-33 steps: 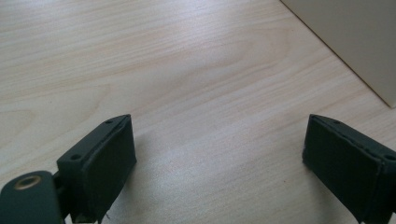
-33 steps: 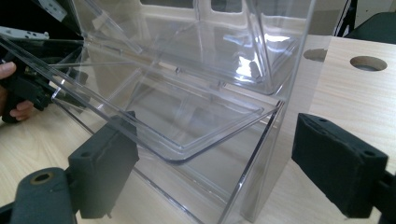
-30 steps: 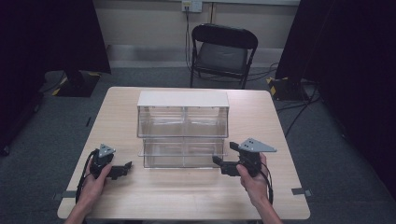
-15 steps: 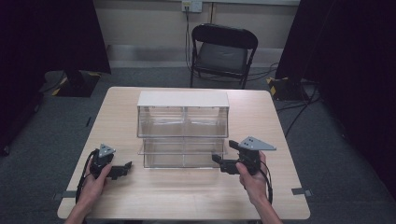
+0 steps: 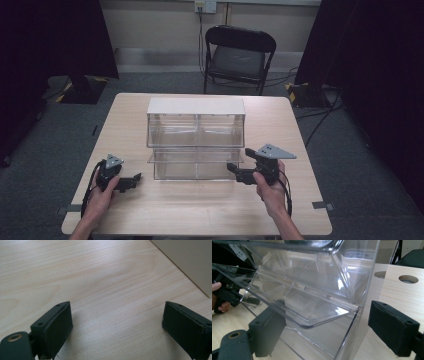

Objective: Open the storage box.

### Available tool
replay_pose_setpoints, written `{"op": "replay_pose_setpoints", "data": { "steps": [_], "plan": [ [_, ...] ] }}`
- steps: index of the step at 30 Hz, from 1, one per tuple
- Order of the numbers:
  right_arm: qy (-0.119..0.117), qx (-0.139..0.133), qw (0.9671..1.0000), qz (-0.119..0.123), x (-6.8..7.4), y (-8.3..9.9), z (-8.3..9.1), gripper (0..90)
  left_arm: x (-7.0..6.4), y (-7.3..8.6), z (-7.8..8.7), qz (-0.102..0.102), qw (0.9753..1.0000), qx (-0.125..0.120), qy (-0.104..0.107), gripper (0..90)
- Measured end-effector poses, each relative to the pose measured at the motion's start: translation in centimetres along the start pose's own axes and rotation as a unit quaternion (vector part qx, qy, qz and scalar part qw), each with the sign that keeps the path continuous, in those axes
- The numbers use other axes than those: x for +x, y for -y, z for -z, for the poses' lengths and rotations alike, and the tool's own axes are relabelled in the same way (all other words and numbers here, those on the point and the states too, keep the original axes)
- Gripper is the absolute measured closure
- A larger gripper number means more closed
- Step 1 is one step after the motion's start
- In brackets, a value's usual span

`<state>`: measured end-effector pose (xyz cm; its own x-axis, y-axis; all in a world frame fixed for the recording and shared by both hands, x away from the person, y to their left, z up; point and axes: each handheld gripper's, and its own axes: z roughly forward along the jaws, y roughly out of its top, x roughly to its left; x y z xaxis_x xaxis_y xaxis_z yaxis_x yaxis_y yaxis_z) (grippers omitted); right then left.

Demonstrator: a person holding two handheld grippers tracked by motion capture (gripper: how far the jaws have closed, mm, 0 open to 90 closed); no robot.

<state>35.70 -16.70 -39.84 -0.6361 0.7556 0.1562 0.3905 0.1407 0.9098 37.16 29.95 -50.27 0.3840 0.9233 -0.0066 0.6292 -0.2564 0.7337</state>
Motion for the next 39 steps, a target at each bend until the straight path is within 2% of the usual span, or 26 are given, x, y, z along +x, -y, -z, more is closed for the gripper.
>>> {"op": "replay_pose_setpoints", "data": {
  "steps": [29, 39],
  "plan": [
    [0.0, -0.002, 1.0, 0.001, -0.2, -0.4, 0.1, 13.8, 0.0, 0.0, 0.0, 0.0, 1.0, 0.0, 0.0, 8.8],
    [0.003, -0.008, 1.0, 0.004, -0.3, -1.1, 0.1, 13.8, 0.0, 0.0, 0.0, 0.0, 1.0, 0.0, 0.0, 8.8]
  ]
}}
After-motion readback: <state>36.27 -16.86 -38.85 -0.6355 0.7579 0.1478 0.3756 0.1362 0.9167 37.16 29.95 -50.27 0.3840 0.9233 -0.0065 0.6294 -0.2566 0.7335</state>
